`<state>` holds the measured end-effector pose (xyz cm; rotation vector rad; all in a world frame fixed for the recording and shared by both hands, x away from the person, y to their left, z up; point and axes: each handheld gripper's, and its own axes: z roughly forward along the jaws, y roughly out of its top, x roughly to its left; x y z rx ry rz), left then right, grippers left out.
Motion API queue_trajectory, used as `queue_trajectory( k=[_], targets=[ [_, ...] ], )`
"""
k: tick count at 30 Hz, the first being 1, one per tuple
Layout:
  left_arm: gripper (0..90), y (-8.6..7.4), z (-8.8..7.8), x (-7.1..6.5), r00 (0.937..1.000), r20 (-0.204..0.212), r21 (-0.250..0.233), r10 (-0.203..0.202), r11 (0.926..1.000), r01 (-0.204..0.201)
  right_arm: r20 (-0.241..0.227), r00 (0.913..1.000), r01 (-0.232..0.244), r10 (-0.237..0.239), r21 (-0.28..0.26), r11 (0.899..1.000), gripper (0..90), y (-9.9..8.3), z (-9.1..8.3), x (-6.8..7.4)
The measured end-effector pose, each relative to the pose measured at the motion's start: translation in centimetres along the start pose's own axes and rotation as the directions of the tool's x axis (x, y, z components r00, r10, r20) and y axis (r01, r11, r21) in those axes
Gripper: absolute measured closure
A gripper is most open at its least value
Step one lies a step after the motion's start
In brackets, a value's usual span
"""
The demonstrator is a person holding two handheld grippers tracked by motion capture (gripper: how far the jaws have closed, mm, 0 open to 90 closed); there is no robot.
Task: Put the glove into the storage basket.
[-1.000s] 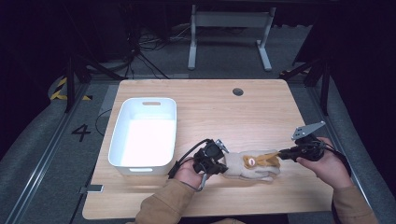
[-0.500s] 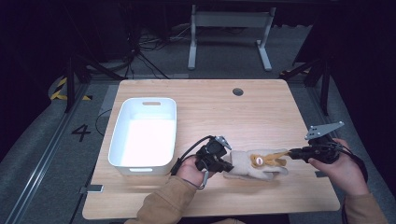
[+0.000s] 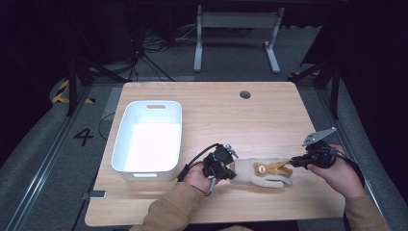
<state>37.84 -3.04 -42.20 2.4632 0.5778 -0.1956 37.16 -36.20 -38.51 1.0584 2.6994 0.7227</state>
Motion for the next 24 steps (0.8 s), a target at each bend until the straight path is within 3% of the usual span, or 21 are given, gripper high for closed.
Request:
queue_trajectory(
  k=[14, 18, 24],
  targets=[
    [90.0, -0.5, -0.1, 0.2, 0.9997, -0.023, 0.036, 0.002, 0.9993, -0.002, 0.004, 0.9999, 0.01, -0.009, -0.026, 1.0, 81.6, -0.2, 2.2, -0.6],
    [90.0, -0.6, -0.3, 0.3, 0.9997, -0.023, 0.044, -0.003, 0.999, 0.004, 0.013, 0.9992, 0.039, -0.039, -0.005, 0.999, 69.7, -0.2, 2.9, -0.6],
    [89.8, -0.6, -0.5, 0.1, 0.9996, -0.029, 0.048, 0.005, 0.9988, -0.003, 0.027, 0.9996, 0.005, -0.004, -0.03, 1.0, 68.9, -0.5, 2.0, -1.2]
  ],
)
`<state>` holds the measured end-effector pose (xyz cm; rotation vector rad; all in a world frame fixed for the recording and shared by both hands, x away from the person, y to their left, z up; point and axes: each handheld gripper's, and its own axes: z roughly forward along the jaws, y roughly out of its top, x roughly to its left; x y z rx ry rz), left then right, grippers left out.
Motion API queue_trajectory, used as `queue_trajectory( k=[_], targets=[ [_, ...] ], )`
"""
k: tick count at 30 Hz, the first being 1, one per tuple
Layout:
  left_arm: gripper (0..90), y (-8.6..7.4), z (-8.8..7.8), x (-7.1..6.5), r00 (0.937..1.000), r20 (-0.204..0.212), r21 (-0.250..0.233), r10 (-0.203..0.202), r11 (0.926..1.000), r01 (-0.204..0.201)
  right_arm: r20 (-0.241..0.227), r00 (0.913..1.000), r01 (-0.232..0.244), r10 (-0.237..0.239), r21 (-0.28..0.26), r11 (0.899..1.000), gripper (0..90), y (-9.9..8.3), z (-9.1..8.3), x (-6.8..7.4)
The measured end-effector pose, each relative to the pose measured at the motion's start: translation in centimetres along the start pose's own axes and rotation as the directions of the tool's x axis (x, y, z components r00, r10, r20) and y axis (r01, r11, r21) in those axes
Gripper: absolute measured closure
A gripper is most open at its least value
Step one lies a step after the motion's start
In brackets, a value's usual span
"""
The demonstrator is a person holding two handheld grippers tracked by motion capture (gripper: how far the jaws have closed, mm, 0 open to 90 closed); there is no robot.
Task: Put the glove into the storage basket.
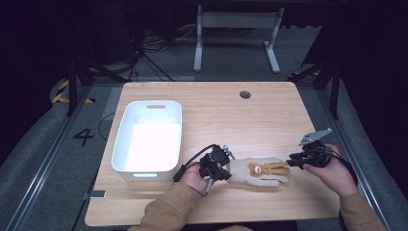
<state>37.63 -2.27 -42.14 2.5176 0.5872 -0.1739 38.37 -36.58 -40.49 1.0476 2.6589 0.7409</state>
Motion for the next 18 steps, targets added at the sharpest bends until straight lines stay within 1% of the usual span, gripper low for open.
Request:
queue_trajectory(
  k=[3, 5, 7, 8, 10, 11, 13, 14, 15, 18],
  targets=[
    [89.7, 0.0, 0.0, 0.0, 1.0, 0.001, 0.0, -0.001, 1.0, 0.001, -0.019, 0.9998, -0.006, 0.006, -0.021, 1.0, 72.7, 0.0, -0.5, 0.0],
    [89.2, 0.0, 0.0, 0.0, 1.0, 0.002, -0.004, -0.006, 1.0, 0.006, -0.023, 0.9997, -0.002, 0.002, -0.015, 1.0, 74.5, 0.1, -0.5, 0.2],
    [87.0, 0.0, -0.3, -0.1, 0.9999, -0.001, -0.02, -0.01, 0.9997, 0.01, -0.022, 0.9997, 0.006, -0.006, -0.017, 1.0, 76.1, 0.2, -0.6, 0.3],
    [83.0, 0.0, -0.5, -0.2, 0.9999, -0.003, -0.035, -0.013, 0.9993, 0.012, -0.02, 0.9998, 0.004, -0.004, -0.02, 1.0, 76.7, 0.3, -0.7, 0.4],
    [69.0, 0.1, -1.0, -0.2, 0.9999, -0.006, -0.06, -0.011, 0.9982, 0.011, -0.014, 0.9999, 0.0, -0.001, -0.025, 1.0, 76.7, 0.3, -0.8, 0.3],
    [65.4, 0.2, -1.3, -0.3, 1.0, -0.004, -0.07, -0.005, 0.9975, 0.004, -0.014, 0.9999, 0.001, -0.002, -0.026, 1.0, 76.7, 0.3, -1.0, 0.3],
    [55.8, 0.4, -1.7, -0.5, 0.9998, -0.019, -0.093, 0.004, 0.9956, -0.006, -0.01, 0.9999, -0.005, 0.004, -0.032, 0.999, 76.5, 0.2, -1.1, 0.2],
    [51.2, 0.6, -1.9, -0.7, 0.9995, -0.028, -0.094, 0.011, 0.9954, -0.014, -0.009, 0.9999, -0.009, 0.008, -0.036, 0.999, 76.0, 0.2, -1.1, 0.1],
    [47.6, 0.7, -2.0, -0.8, 0.9991, -0.038, -0.108, 0.021, 0.9939, -0.025, -0.009, 0.9999, -0.012, 0.012, -0.039, 0.999, 75.5, 0.1, -1.2, 0.1],
    [41.1, 1.3, -2.0, -1.0, 0.9981, -0.046, -0.108, 0.04, 0.9931, -0.045, -0.009, 0.9998, -0.019, 0.019, -0.043, 0.999, 73.8, 0.1, -1.2, -0.1]
  ],
)
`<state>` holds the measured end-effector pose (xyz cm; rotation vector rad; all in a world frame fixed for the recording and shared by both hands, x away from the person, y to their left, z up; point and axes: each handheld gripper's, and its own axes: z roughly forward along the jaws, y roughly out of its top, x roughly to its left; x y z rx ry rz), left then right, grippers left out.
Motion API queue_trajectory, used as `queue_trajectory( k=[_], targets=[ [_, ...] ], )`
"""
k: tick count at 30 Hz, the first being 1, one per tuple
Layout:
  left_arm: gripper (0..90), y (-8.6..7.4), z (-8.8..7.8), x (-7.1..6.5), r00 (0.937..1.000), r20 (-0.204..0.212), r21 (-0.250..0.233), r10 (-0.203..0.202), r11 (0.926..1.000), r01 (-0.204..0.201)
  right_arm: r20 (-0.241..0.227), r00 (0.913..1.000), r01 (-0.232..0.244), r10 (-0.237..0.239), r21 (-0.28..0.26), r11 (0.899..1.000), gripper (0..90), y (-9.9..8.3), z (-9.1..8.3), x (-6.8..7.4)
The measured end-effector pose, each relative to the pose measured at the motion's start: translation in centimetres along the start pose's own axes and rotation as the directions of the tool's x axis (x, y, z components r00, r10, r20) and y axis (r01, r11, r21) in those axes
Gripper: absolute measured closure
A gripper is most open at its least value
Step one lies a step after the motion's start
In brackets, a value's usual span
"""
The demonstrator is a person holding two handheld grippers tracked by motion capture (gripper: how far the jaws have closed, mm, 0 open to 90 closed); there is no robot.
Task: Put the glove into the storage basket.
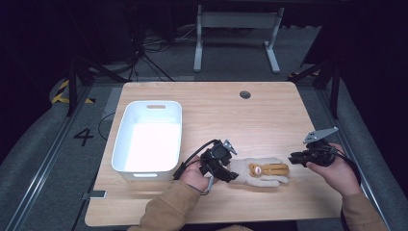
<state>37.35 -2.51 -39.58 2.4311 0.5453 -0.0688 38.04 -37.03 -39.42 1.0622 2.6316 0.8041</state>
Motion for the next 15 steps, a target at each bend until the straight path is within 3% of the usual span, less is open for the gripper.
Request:
queue_trajectory(
  k=[9, 15],
  targets=[
    [33.9, 2.2, 1.3, -0.4, 0.9988, 0.01, 0.007, 0.047, 0.9989, -0.047, -0.003, 0.9998, -0.021, 0.021, -0.017, 1.0, 69.8, -0.1, -0.2, -0.3],
    [34.5, 3.4, 2.7, -0.5, 0.9934, 0.069, 0.007, 0.092, 0.9957, -0.093, -0.012, 0.9994, -0.032, 0.031, -0.021, 0.999, 67.9, -0.2, -0.1, -0.4]
  ],
)
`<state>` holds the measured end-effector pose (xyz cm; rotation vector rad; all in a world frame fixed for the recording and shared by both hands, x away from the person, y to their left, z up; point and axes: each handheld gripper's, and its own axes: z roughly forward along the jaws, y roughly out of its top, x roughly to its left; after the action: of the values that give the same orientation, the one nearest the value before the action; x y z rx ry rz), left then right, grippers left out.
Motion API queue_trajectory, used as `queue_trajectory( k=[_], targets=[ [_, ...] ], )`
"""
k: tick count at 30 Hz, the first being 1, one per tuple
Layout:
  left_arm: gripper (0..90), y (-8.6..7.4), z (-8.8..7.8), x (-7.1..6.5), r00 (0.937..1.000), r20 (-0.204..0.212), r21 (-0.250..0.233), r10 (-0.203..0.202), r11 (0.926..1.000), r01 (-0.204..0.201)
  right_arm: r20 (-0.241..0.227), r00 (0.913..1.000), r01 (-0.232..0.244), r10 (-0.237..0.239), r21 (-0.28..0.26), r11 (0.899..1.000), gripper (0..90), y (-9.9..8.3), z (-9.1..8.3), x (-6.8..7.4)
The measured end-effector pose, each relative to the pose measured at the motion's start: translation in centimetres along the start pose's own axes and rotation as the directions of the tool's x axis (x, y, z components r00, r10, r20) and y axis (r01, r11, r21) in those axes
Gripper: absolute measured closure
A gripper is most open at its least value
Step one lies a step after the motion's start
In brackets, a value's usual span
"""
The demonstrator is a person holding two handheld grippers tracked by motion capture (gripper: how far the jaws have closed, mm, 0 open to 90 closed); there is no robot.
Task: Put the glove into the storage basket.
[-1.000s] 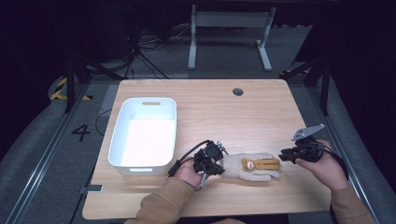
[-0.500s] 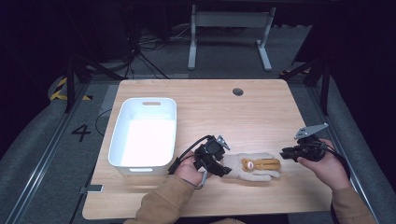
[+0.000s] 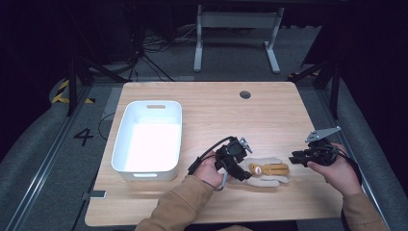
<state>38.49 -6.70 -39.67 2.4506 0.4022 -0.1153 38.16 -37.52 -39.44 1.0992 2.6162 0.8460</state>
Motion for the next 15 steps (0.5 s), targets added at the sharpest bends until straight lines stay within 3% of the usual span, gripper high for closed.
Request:
queue_trajectory(
  k=[2, 6, 15],
  targets=[
    [32.8, 0.3, 0.7, 0.0, 1.0, 0.004, 0.005, 0.007, 1.0, -0.007, -0.002, 1.0, 0.0, 0.0, -0.004, 1.0, 67.6, 0.0, 0.0, 0.0],
    [31.7, 0.7, 1.7, -0.1, 0.9986, -0.033, 0.027, 0.043, 0.9988, -0.042, -0.002, 1.0, -0.003, 0.003, -0.009, 1.0, 66.2, 0.0, 0.0, -0.1],
    [22.4, 1.1, 2.7, 0.1, 0.9972, -0.057, 0.022, 0.048, 0.9987, -0.047, -0.009, 1.0, -0.001, 0.001, -0.011, 1.0, 63.7, 0.1, 0.1, 0.0]
  ],
)
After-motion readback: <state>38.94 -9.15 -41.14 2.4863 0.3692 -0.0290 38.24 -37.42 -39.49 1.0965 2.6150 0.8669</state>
